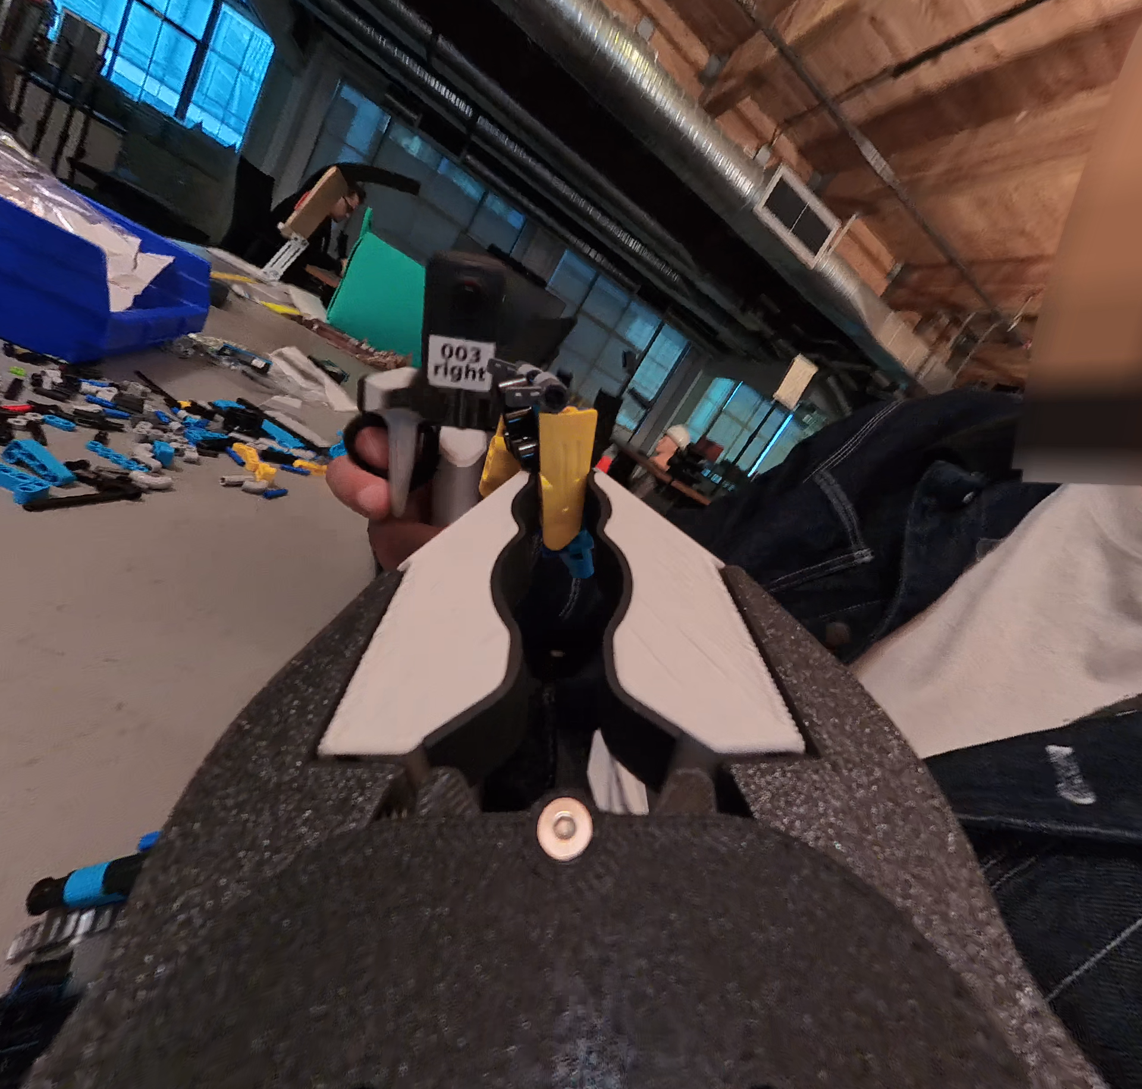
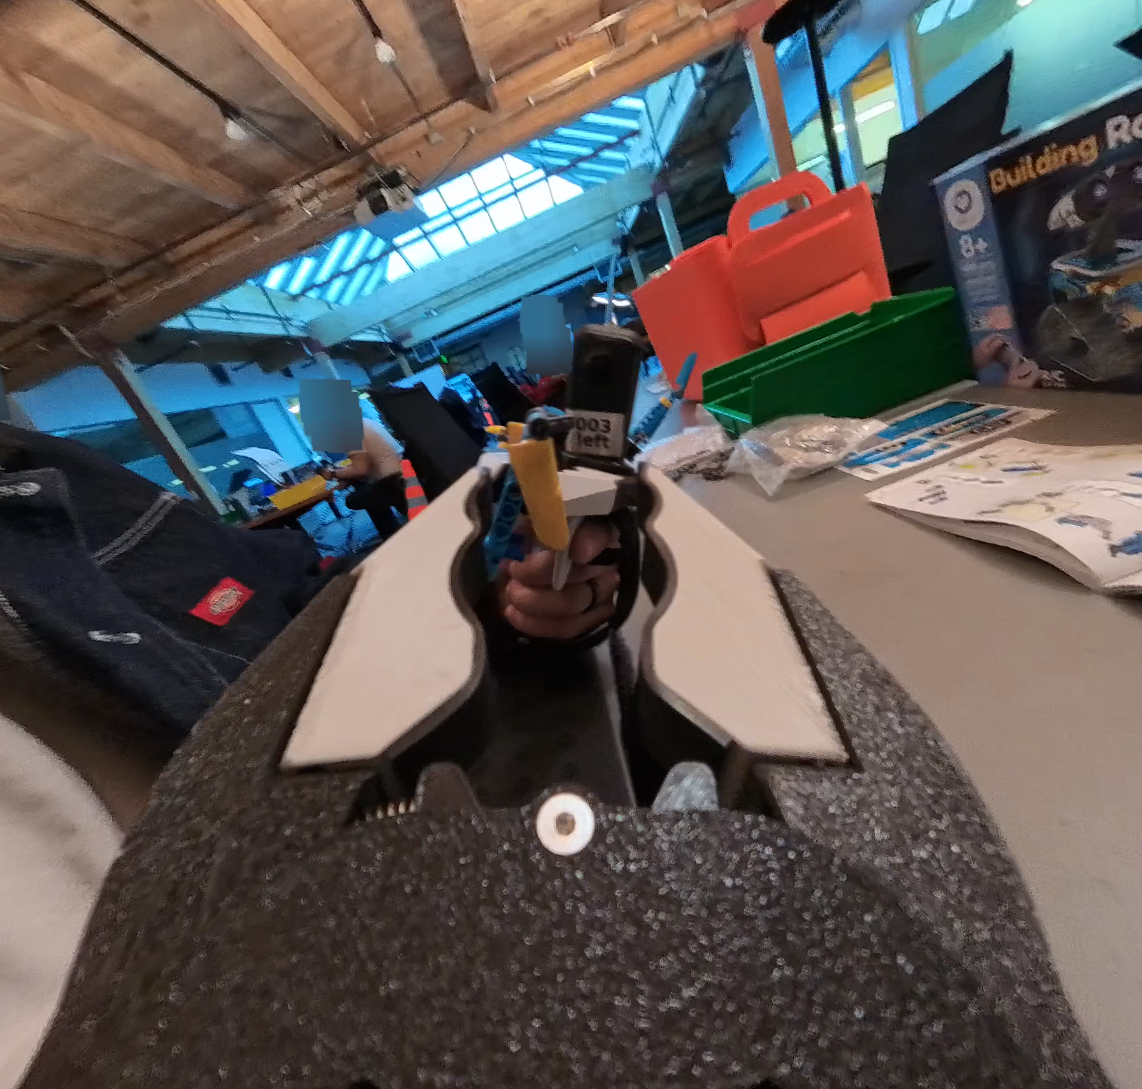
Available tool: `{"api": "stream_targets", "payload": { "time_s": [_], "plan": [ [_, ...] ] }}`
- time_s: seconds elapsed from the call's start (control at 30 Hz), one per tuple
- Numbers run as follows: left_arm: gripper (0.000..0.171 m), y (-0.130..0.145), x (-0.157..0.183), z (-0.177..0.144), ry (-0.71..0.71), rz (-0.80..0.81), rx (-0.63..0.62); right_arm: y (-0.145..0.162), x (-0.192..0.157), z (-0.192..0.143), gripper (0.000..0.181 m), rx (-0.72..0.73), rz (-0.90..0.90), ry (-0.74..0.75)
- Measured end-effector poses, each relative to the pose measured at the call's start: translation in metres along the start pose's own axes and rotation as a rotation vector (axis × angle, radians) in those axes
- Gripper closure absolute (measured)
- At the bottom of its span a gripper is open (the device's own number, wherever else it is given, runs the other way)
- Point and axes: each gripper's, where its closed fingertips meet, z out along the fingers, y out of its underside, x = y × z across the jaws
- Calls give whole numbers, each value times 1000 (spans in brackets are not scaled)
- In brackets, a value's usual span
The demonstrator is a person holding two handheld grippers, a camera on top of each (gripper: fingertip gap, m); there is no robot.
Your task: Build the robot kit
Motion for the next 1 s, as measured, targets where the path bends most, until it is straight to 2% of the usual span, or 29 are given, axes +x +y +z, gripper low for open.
{"api": "stream_targets", "payload": {
  "time_s": [0.03,0.17,0.2,0.57,0.73,0.83,1.0],
  "plan": [
    [159,3,-1,2,-14,15,-16,3,1,1,133,-13,-24,14],
    [159,10,-7,5,-66,61,-55,13,-9,4,163,-70,-63,-38],
    [159,11,-10,5,-90,80,-64,14,-6,4,164,-75,-63,-26],
    [156,23,-45,-5,-425,435,-227,30,18,-1,165,-158,284,-51],
    [152,27,-71,-14,-608,525,-300,41,45,-6,166,-184,353,81],
    [152,27,-73,-15,-608,492,-299,43,49,-6,166,-191,335,110],
    [161,7,-49,-13,-418,305,-113,26,23,0,158,-127,141,15]
  ]
}}
